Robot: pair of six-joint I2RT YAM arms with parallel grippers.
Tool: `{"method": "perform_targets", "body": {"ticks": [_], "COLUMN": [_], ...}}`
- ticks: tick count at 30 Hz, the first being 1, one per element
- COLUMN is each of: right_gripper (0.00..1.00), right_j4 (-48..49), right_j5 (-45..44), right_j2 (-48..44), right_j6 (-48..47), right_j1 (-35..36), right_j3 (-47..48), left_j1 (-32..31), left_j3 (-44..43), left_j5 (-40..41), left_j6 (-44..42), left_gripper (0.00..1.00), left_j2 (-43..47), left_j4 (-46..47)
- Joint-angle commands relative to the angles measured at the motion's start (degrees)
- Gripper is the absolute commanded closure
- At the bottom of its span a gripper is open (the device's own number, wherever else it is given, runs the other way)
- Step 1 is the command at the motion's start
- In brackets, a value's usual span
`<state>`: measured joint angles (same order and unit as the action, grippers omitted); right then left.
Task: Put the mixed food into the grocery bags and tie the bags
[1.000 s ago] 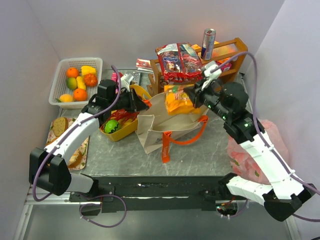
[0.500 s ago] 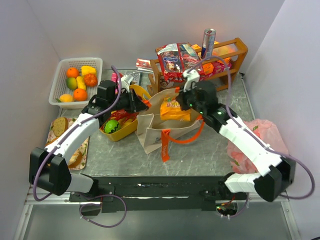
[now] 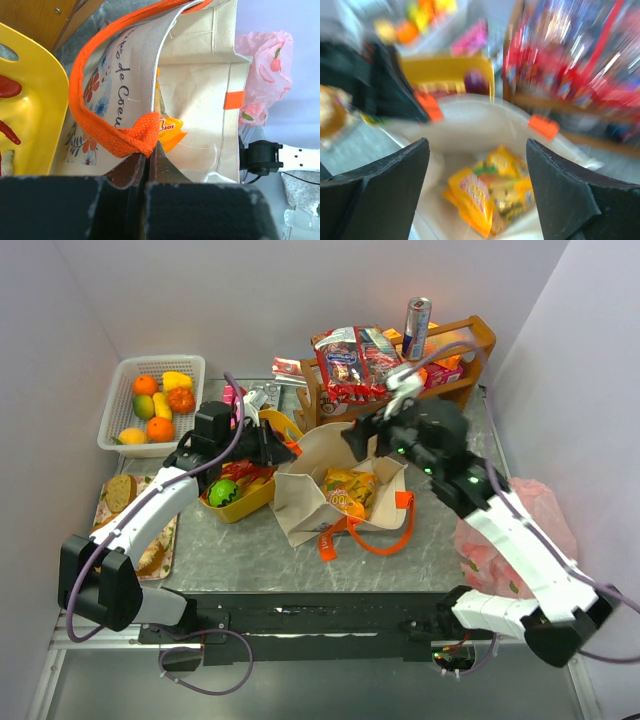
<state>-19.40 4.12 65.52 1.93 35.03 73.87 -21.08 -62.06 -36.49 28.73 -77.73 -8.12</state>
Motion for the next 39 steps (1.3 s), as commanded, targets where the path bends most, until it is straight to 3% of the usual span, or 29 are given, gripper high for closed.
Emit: {"method": "perform_targets", "body": {"ticks": [1, 16, 20, 30, 33, 34, 36, 39], "right_gripper": [0.14, 0.13, 0.12, 0.13, 0.22, 0.33, 0.4, 0.62], "right_j4": [-0.6, -13.2, -12.3, -10.8, -10.7, -10.6, -10.7, -10.5], "right_j5": [-3.1, -19.1, -23.2, -29.6, -30.9, -31.3, -31.6, -32.0], "right_j2": [-1.4, 37.9, 44.1, 48.6, 49.1, 49.2, 49.4, 49.5], "right_j6": [-3.2, -11.6, -13.3, -16.3, -17.0, -17.3, -17.9, -18.8], "right_j1": [0.5, 0.5, 0.5, 0.5, 0.5, 0.4, 0.5, 0.4], "right_j3": [8.2, 54.2, 56.6, 54.4, 53.1, 53.0, 53.0, 53.1], "left_j1": [0.3, 0.3, 0.3, 0.5, 0.6, 0.5, 0.5, 0.5], "left_j3": [0.0, 0.5, 0.5, 0.4, 0.5, 0.5, 0.5, 0.5], "left_j5": [-0.4, -0.9, -1.0, -1.7, -1.7, -1.7, -1.7, -1.8], "left_j6": [-1.9, -2.0, -1.9, -1.7, -1.7, -1.7, -1.7, -1.7], "left_gripper": [0.99, 0.99, 0.99, 0.99, 0.99, 0.99, 0.99, 0.99], "left_j2": [1.4, 0.7, 0.8, 1.0, 1.1, 1.1, 0.8, 0.7], "left_j4": [1.2, 1.0, 1.2, 1.3, 1.3, 1.3, 1.2, 1.3]}}
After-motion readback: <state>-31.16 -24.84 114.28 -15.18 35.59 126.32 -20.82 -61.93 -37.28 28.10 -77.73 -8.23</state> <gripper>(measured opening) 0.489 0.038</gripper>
